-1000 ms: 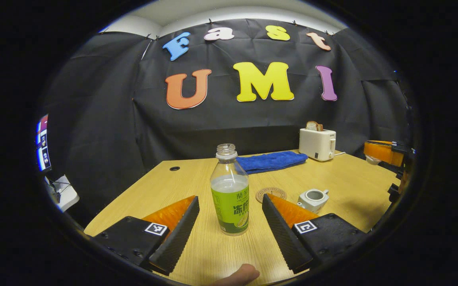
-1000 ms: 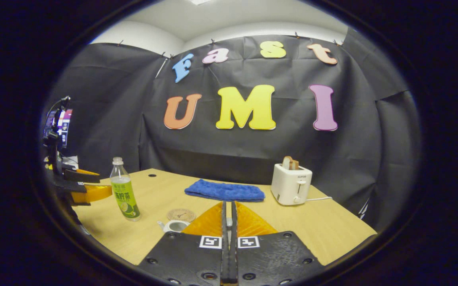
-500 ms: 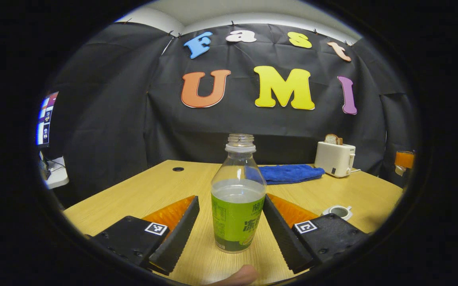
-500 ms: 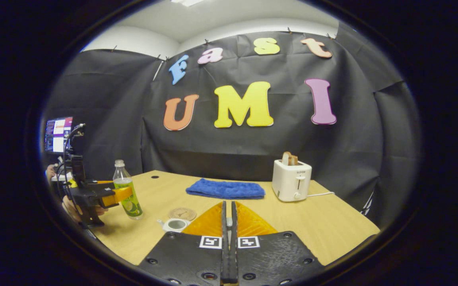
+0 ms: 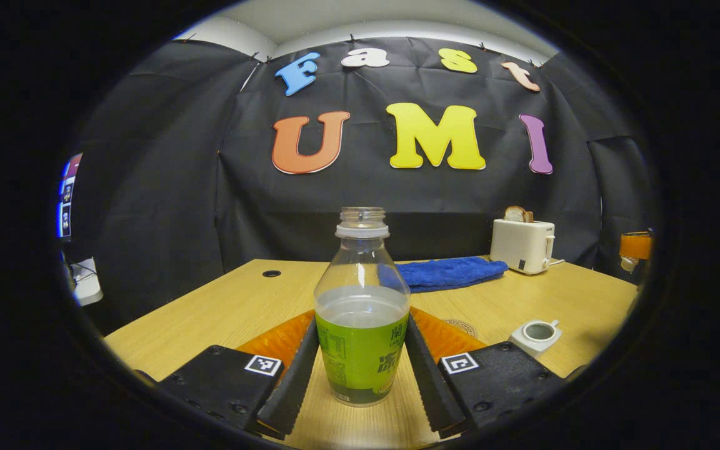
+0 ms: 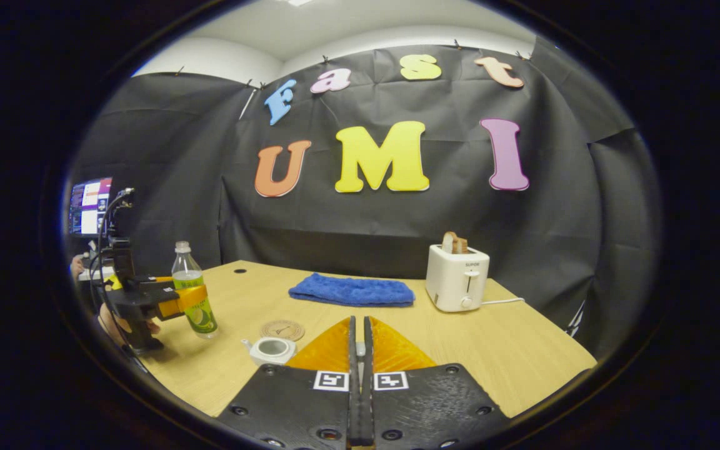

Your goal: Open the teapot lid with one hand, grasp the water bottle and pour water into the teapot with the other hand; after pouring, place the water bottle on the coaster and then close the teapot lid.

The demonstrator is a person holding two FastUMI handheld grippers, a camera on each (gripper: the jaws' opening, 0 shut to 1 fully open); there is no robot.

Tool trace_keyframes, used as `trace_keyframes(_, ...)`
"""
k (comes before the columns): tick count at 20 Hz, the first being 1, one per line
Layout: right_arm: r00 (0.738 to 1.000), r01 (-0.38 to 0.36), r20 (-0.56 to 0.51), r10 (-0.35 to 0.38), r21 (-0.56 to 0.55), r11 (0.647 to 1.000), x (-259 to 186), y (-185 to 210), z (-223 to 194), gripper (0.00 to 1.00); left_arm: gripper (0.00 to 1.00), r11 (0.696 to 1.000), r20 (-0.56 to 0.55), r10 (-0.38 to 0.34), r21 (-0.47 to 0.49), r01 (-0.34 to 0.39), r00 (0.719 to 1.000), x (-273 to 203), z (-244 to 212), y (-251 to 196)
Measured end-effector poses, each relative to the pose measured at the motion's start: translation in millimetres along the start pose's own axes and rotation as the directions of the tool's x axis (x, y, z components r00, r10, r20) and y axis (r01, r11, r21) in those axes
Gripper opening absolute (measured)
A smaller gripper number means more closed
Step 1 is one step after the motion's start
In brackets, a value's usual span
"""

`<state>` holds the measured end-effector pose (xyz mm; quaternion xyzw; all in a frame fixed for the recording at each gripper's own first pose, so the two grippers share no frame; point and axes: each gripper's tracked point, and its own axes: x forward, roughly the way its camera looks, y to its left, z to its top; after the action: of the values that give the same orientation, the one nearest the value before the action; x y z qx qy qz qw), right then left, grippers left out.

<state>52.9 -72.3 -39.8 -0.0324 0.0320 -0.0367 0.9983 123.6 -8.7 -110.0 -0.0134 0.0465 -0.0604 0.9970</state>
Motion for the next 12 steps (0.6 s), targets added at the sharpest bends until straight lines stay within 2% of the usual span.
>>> trace_keyframes(3,1.000,-0.006,0.003,0.006,-0.006,1.000,1,2,1,0.00,0.77,0.994,-0.001,0.048,0.094,-0.047,0.999,-15,10,5)
trace_keyframes(5,1.000,-0.006,0.001,0.006,-0.014,1.000,0,2,0,0.00,0.76,0.980,-0.004,0.081,0.181,-0.079,0.997,-22,17,6)
trace_keyframes(7,1.000,-0.007,0.000,0.007,-0.018,1.000,0,2,1,0.00,0.75,0.958,-0.024,0.084,0.275,-0.074,0.996,-27,20,-3)
trace_keyframes(10,1.000,0.007,-0.002,-0.007,-0.019,1.000,0,-5,0,0.00,0.74,0.893,-0.040,0.114,0.442,-0.085,0.993,-30,20,-10)
trace_keyframes(12,1.000,0.019,-0.012,-0.019,-0.005,1.000,1,-13,-2,0.00,0.74,0.835,-0.062,0.118,0.547,-0.065,0.991,-30,18,-21)
